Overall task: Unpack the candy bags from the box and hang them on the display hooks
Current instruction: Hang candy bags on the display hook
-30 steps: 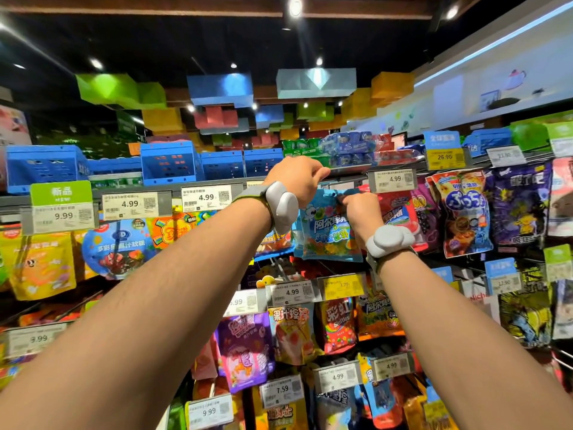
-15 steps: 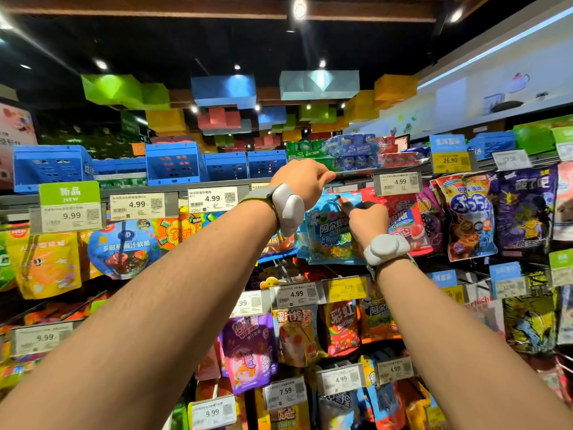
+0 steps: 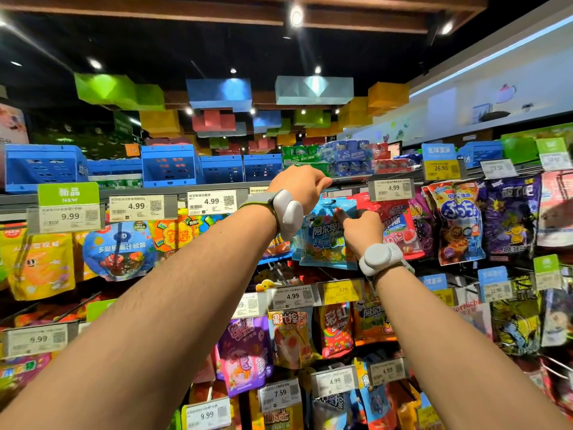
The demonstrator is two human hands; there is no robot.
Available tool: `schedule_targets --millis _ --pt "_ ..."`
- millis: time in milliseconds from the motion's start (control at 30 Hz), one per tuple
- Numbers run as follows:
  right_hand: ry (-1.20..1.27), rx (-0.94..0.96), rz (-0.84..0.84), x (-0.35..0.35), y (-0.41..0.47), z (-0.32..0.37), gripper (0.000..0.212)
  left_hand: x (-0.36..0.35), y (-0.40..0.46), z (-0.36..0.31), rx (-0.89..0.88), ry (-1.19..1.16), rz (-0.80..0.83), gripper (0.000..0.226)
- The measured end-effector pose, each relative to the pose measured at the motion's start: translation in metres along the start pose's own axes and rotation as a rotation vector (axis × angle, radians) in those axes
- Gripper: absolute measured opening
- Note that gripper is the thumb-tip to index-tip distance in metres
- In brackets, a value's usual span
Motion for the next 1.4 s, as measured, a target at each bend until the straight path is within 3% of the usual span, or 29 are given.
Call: schedule_targets --millis 300,400,533,933,1167,1400 --pt "0.005 -0.040 -0.125 0.014 -0.003 -0.015 0.020 0.001 -0.010 -0.003 -0.037 0.057 0.063 0.024" --pt "0.042 -0.038 -0.117 0.021 -0.007 -0.017 0.025 0.001 -0.016 -0.006 -0.083 0.162 0.064 0.036" --pt "0.067 -0.030 -0.121 0.028 -0.014 -0.019 0.029 -0.005 -0.021 -0.007 -0.167 0.245 0.080 0.027" --pt "0.073 0.014 -0.100 0.024 -0.051 -0.020 0.037 -0.020 -0.048 -0.005 -0.230 0.458 0.088 0.072" --pt "0.149 0.023 -0.077 0.005 -0.074 -0.008 0.035 -0.008 -0.087 -0.010 -0.391 0.324 -0.205 0.052" --pt "0.278 -0.049 -0.014 -0.037 -0.116 -0.012 0.032 0.002 -0.138 0.023 -0.120 -0.025 -0.244 0.045"
Point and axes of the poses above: each hand's wrist, its own y-axis towards the middle knuckle, its own x-axis out of the back of the hand, z = x × y, the point moved 5 cm from there along y, towards the middle knuckle, and after that the axes turned 14 degrees about -x, right-handed, at the moved point
